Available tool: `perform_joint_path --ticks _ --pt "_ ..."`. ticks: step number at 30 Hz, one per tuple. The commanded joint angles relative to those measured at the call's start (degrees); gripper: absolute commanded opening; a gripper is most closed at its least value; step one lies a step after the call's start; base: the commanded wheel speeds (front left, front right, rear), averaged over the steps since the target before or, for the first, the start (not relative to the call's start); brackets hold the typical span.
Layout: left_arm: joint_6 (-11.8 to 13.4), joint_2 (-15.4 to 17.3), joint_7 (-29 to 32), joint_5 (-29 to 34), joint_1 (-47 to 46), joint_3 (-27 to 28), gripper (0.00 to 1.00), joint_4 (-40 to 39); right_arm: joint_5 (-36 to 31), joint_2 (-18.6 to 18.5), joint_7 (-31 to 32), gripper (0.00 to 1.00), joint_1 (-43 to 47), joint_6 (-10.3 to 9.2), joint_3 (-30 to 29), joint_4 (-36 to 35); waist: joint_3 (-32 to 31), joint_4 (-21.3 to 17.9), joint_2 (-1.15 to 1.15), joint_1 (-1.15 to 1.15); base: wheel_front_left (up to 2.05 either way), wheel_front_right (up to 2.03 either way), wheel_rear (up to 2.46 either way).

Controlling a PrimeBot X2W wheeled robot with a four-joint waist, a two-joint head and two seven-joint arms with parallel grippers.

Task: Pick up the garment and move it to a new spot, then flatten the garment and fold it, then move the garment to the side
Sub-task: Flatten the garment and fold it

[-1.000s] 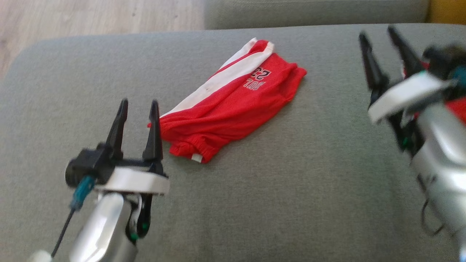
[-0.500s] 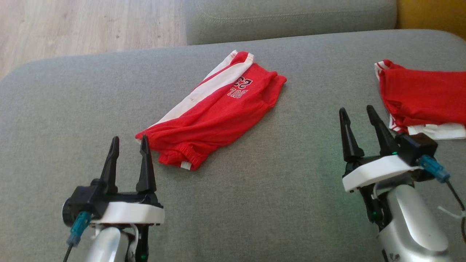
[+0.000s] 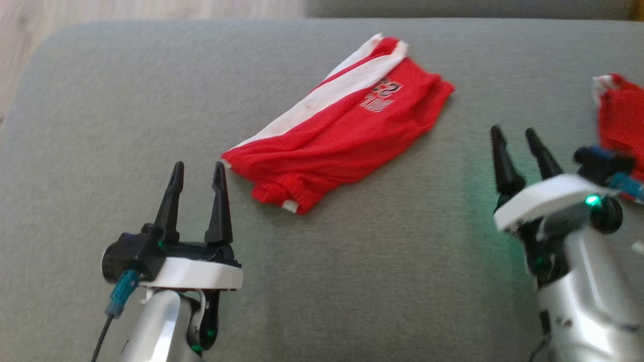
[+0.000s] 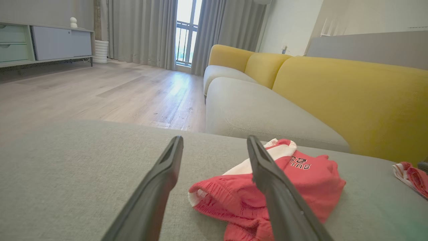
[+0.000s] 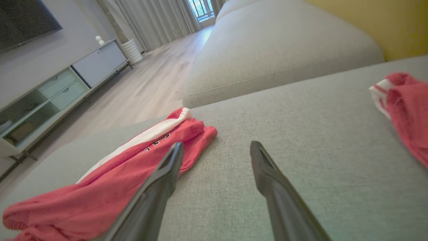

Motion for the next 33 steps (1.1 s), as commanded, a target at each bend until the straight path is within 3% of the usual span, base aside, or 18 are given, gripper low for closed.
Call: perform_joint_path --ticks 1,3,5,10,19,33 --pt "-0.32 0.07 -0.36 0.46 -2.28 1.76 1.00 -1.12 2.61 0.77 1.64 1.00 -4.43 0.39 -0.14 -0.62 2.90 3.22 0.00 -0.01 0.00 0.00 0.00" --pt "-0.66 -0.25 -0.36 0.58 -2.91 1.32 1.00 -0.67 6.82 0.93 4.89 1.00 -6.84 0.39 -2.55 2.35 4.04 4.89 0.00 -0.01 0.00 0.00 0.00" --pt "-0.97 -0.56 -0.36 0.76 -3.60 0.58 1.00 0.09 15.30 1.06 9.23 1.00 -10.96 0.39 -5.95 7.34 5.27 7.09 0.00 -0.01 0.00 0.00 0.00" --pt "-1.19 -0.78 -0.36 0.52 -4.25 -0.60 1.00 0.98 20.24 1.09 12.30 1.00 -15.82 0.39 -8.22 13.94 6.39 9.61 0.00 -0.01 0.00 0.00 0.00" --pt "-0.39 -0.86 -0.36 -1.13 -5.43 -3.52 1.00 1.85 23.48 1.11 17.62 1.00 -22.85 0.39 -11.10 25.12 7.83 12.92 0.00 -0.01 0.00 0.00 0.00" --pt "1.00 -0.87 -0.36 -2.68 -7.26 -6.34 1.00 2.51 19.18 -0.59 20.34 1.00 -28.87 0.39 -8.79 33.99 10.13 15.40 0.00 -0.01 0.00 0.00 0.00"
